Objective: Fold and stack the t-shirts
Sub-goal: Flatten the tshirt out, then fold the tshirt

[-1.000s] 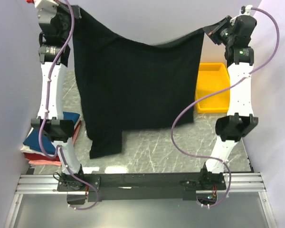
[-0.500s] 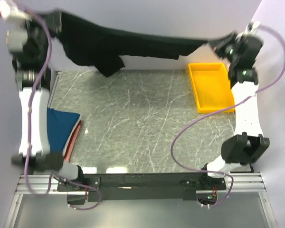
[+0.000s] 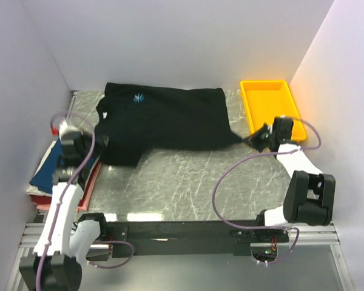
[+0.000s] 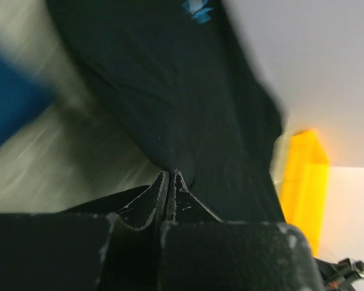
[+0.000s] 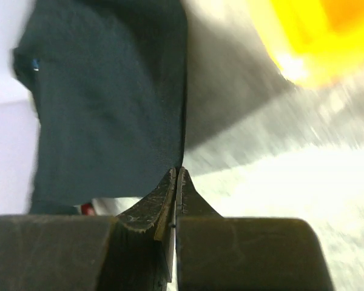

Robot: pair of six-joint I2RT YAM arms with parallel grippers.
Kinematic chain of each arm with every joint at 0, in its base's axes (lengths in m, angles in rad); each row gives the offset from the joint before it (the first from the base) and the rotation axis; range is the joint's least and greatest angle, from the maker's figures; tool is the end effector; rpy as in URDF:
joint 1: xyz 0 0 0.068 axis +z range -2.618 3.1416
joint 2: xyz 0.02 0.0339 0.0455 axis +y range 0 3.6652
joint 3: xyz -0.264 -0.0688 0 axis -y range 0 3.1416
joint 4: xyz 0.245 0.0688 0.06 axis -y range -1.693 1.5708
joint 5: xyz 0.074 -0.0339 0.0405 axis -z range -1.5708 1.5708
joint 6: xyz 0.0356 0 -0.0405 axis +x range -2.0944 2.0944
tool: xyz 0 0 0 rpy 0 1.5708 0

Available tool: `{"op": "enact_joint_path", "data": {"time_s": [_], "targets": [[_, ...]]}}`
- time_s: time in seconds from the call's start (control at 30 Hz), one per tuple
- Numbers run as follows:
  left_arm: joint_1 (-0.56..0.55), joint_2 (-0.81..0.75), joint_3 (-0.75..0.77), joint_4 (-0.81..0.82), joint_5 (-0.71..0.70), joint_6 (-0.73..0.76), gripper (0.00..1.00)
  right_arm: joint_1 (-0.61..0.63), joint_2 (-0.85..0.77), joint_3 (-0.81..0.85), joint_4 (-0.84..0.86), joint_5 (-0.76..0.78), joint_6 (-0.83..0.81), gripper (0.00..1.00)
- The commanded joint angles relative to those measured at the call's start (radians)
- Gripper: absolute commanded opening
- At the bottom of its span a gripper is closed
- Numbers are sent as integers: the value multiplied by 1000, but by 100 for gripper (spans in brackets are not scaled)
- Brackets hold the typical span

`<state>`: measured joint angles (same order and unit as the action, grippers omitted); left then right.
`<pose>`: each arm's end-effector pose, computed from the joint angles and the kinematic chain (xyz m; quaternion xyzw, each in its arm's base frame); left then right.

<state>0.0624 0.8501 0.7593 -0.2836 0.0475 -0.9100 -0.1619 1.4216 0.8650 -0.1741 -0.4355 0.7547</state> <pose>0.1969 0.0106 0.3093 -0.3742 0.7366 -0.2494 0.5051 0.2981 -0.0335 0.2251 0.3154 0.8385 0.3050 0.3232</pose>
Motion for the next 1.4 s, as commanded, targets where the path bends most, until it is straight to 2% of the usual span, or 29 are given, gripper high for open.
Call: {"op": "enact_joint_path", "data": {"time_s": [0.0, 0.17, 0.23, 0.27, 0.5, 0.73, 1.07, 1.17, 1.37], "targets": [[4, -142, -122, -83, -44, -58, 0, -11, -82, -104, 47, -19, -29, 0], [4, -259, -245, -230, -44, -115, 0, -11, -124, -244, -5, 49, -83, 0], [-12, -305, -270, -275, -90, -157, 0, -16, -165, -297, -30, 96, -94, 0], [-50, -331, -258, -302, -104, -174, 0, -18, -180, -313, -47, 107, -94, 0], [-90, -350, -152, -529, -264, -302, 0, -22, -364, -366, -122, 208, -72, 0], [-95, -307, -181, -470, -204, -302, 0, -28, -352, -311, -154, 241, -67, 0], [-160, -293, -196, -483, -216, -345, 0, -303, -447, -348, -232, 193, -147, 0], [-197, -281, -201, -499, -222, -366, 0, -326, -463, -351, -240, 195, -158, 0], [-279, -254, -207, -491, -259, -417, 0, -314, -435, -374, -144, 54, -153, 0]]}}
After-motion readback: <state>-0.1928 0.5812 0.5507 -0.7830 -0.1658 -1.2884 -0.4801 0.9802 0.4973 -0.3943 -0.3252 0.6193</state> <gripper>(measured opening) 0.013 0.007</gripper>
